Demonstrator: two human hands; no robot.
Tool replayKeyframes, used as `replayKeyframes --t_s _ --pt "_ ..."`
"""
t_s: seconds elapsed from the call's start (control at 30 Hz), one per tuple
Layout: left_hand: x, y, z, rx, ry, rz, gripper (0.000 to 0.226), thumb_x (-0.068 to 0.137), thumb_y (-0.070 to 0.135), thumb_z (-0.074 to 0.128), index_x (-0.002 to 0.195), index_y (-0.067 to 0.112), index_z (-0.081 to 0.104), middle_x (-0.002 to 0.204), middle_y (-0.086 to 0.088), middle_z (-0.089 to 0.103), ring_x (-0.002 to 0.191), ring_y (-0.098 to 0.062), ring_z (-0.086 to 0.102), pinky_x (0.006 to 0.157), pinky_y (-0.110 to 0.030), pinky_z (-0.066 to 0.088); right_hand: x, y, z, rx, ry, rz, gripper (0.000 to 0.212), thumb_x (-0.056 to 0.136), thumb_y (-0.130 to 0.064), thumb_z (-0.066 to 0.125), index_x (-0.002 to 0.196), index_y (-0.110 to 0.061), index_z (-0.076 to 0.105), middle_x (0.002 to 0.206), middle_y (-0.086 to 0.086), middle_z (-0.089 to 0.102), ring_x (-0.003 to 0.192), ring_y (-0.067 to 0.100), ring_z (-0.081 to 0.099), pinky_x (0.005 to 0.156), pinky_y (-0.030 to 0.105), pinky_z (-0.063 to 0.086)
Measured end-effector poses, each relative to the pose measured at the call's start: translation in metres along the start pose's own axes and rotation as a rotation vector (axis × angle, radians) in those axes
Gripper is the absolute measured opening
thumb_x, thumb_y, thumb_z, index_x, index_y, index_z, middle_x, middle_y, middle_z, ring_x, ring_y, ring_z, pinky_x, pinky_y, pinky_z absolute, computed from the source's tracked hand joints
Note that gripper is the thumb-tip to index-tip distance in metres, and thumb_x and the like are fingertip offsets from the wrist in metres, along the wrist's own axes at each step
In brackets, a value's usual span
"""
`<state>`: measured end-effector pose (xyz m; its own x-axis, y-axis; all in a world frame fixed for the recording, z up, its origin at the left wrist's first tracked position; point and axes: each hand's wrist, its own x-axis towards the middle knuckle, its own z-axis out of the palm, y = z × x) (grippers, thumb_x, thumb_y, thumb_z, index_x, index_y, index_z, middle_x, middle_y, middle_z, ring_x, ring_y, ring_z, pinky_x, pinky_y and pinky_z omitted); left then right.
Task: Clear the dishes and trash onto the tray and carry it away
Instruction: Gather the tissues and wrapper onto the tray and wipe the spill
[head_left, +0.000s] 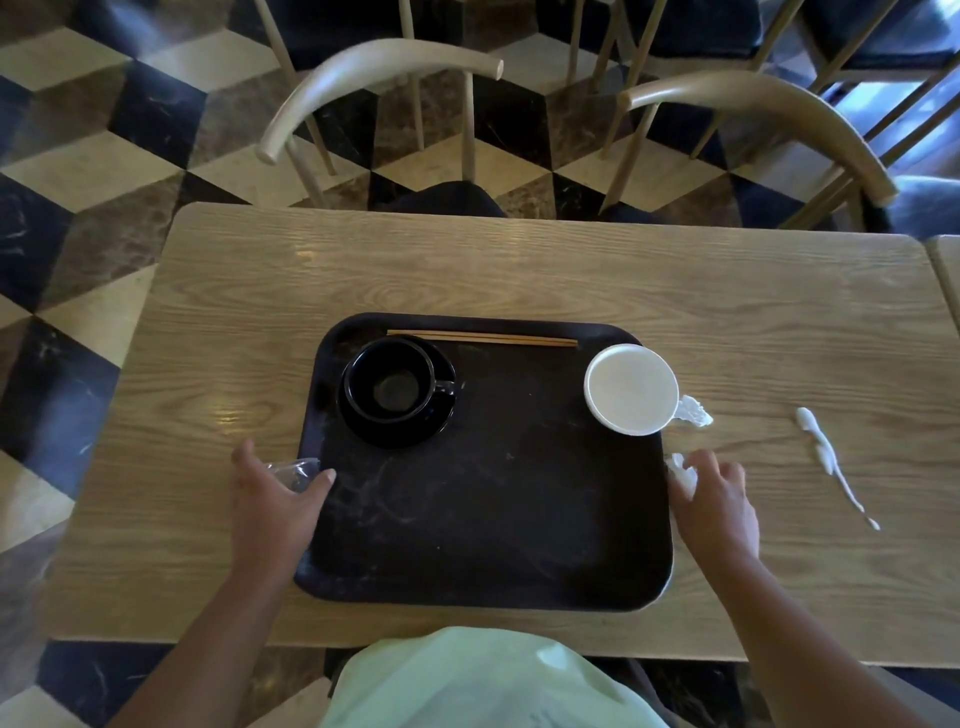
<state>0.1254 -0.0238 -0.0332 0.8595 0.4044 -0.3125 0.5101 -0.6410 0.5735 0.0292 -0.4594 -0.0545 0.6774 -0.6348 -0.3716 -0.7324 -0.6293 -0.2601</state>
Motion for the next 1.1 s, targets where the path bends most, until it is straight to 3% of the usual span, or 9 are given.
replayKeyframes --t_s 0.17,0.27,0.43,0.6,0.77,0.93,1.1 --pt "-0.002 -0.001 0.010 -0.028 -0.047 0.024 0.105 0.069 0.047 0.081 0.145 0.026 0.012 0.134 -0.015 0.053 0.115 -0.034 0.058 0.091 -0.054 0.052 0.004 -0.007 -0.002 -0.012 0.030 -0.045 0.021 0.093 -0.038 0.054 0.099 -0.019 0.047 0.103 0.008 0.051 0.069 0.033 0.058 0.063 0.042 0.052" --pt "-0.002 -0.003 0.021 -0.061 -0.087 0.028 0.100 0.073 0.039 0.081 0.146 0.024 0.014 0.133 -0.014 0.052 0.113 -0.033 0.058 0.090 -0.050 0.051 0.013 -0.008 -0.008 0.030 0.103 -0.070 0.019 0.090 -0.026 0.059 0.095 -0.015 0.044 0.096 0.011 0.061 0.071 0.031 0.054 0.061 0.037 0.043" --pt "-0.006 -0.007 0.032 -0.087 -0.155 0.020 0.097 0.073 0.041 0.079 0.145 0.028 0.015 0.126 -0.012 0.056 0.099 -0.027 0.064 0.082 -0.049 0.056 0.035 -0.021 -0.020 0.069 0.114 -0.066 0.038 0.088 -0.022 0.055 0.120 -0.017 0.036 0.101 0.019 0.067 0.077 0.037 0.057 0.065 0.038 0.039" --pt "-0.008 -0.004 0.033 -0.039 -0.174 0.104 0.093 0.077 0.028 0.080 0.149 0.018 0.021 0.129 -0.007 0.049 0.101 -0.024 0.060 0.081 -0.037 0.053 0.058 -0.031 -0.017 0.009 0.048 -0.073 0.052 0.090 -0.032 0.054 0.138 -0.031 0.033 0.111 0.019 0.067 0.096 0.042 0.063 0.069 0.040 0.042" --pt "-0.006 -0.003 0.036 -0.041 -0.166 0.124 0.093 0.077 0.025 0.080 0.148 0.015 0.022 0.102 0.006 0.054 0.093 -0.020 0.062 0.078 -0.035 0.053 0.062 -0.035 -0.009 -0.042 0.030 -0.073 0.025 0.093 -0.033 0.052 0.117 -0.025 0.050 0.107 0.017 0.061 0.085 0.037 0.056 0.067 0.039 0.040" --pt "-0.008 -0.010 0.040 -0.009 -0.201 0.136 0.094 0.075 0.034 0.080 0.146 0.020 0.021 0.121 -0.007 0.057 0.100 -0.022 0.063 0.084 -0.039 0.056 0.056 -0.036 -0.013 0.016 0.040 -0.044 0.024 0.092 -0.032 0.055 0.112 -0.019 0.051 0.097 0.013 0.058 0.079 0.030 0.049 0.067 0.037 0.040" --pt "-0.017 -0.006 0.039 0.068 -0.150 0.151 0.082 0.076 0.029 0.081 0.138 0.012 0.031 0.122 -0.013 0.057 0.101 -0.027 0.062 0.073 -0.032 0.052 0.026 -0.036 -0.014 -0.004 0.040 -0.087 0.023 0.091 -0.033 0.053 0.111 -0.021 0.052 0.097 0.013 0.063 0.076 0.030 0.051 0.066 0.036 0.041"
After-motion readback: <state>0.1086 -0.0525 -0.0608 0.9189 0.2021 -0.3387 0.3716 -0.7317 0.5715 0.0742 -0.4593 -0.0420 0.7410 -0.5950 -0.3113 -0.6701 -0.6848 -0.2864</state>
